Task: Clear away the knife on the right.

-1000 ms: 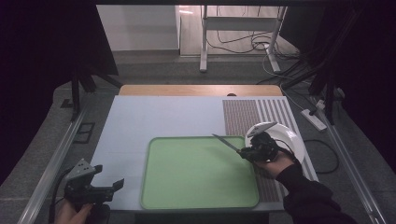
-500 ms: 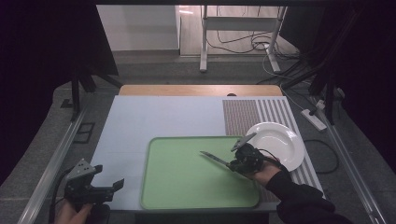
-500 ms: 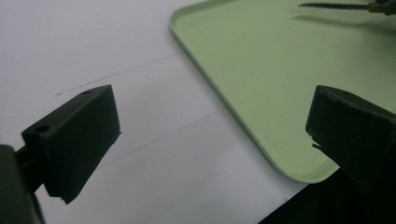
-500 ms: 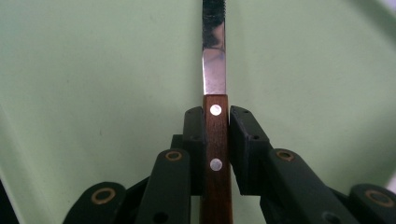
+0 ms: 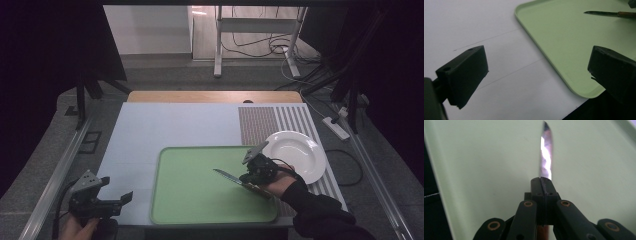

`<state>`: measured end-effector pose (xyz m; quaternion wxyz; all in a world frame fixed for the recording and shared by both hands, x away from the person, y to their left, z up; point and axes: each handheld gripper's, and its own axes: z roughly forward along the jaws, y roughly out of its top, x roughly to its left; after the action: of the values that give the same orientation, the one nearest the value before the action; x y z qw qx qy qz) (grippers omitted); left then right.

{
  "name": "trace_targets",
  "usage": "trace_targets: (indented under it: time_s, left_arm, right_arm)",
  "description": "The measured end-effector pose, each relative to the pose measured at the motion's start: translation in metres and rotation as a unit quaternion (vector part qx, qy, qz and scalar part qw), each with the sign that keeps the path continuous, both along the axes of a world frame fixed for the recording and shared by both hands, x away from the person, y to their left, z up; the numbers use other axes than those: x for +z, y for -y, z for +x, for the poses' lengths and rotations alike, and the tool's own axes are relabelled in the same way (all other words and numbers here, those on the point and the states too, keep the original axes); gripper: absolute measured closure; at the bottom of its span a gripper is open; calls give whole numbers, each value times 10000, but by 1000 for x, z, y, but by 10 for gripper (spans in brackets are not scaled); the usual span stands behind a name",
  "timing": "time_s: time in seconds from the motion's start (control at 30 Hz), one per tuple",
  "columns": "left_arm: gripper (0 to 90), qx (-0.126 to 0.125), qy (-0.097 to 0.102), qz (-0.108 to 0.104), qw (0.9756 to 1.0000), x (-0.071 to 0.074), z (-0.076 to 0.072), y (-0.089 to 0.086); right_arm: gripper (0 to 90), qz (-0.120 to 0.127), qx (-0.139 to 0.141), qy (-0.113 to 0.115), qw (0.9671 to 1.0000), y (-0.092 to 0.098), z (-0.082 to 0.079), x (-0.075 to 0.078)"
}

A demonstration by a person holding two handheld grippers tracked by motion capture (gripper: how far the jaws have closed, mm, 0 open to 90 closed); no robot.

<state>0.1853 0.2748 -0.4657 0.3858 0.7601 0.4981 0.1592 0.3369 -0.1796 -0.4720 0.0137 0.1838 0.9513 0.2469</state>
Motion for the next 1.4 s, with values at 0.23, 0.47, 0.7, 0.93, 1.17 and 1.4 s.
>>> trace_targets:
  time_s: [0.23,0.47,0.7,0.93,1.17,1.4]
  left_arm:
    - [28,-4,9,7,10000,0,0,0]
    - [28,-15,23,2,10000,0,0,0]
    - [28,-24,30,14,10000,0,-1,0]
    - [28,-29,29,18,10000,0,-1,1]
    - [28,-26,27,37,10000,0,-1,1]
    - [28,-22,22,27,10000,0,-1,1]
  right_arm:
    - [899,-460,306,0,9985,-19,2,-18]
    - [898,-662,29,-35,9978,-8,14,-24]
    - [898,-599,-455,-135,9971,18,26,-24]
    - [898,-458,-603,-379,9964,28,28,-23]
    - [897,-502,-491,58,9975,21,30,-24]
    - [898,-404,-635,4,9972,20,39,-23]
